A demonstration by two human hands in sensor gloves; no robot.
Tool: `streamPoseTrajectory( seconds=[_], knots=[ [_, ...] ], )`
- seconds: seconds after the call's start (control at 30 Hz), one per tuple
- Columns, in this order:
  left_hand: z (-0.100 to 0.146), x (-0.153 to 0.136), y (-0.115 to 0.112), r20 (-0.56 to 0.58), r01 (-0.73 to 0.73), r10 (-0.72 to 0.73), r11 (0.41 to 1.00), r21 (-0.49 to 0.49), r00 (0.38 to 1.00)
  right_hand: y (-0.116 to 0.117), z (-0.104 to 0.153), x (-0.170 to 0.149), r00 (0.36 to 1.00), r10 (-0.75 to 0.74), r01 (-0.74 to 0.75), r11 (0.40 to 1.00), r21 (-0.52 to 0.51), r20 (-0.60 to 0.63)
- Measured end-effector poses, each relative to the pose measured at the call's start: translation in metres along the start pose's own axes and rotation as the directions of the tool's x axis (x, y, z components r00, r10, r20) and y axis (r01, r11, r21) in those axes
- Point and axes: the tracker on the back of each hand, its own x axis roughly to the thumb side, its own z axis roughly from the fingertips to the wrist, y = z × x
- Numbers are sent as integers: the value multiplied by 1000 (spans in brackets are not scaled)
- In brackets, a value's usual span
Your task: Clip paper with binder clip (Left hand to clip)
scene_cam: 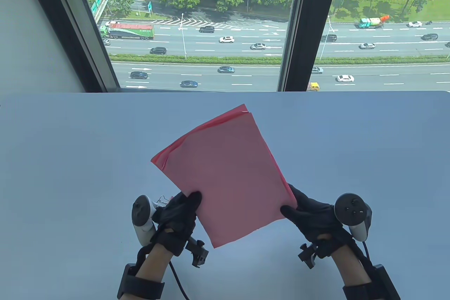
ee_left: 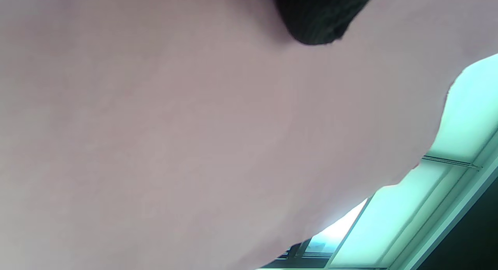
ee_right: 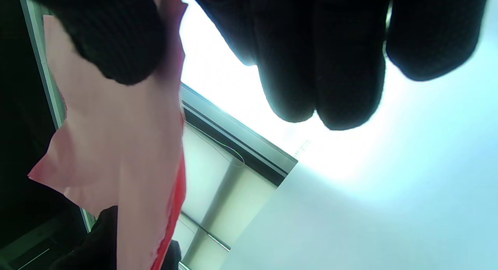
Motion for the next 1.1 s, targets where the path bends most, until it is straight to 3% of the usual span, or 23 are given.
streamPoseTrajectory(
  seconds=[0.37, 0.93, 1.1],
  knots=[
    [3, 3, -5, 13, -58, 58, 998, -4, 998, 0, 0, -1, 1000, -1, 1, 1000, -6, 3],
    [4, -8, -28, -75, -208, 198, 964, -168, 977, 23, 2, 14, 997, -31, 27, 998, 64, 71],
    [4, -7, -34, -68, -83, 70, 970, -229, 995, 23, 3, 16, 994, -59, 54, 997, 56, 90]
  ],
)
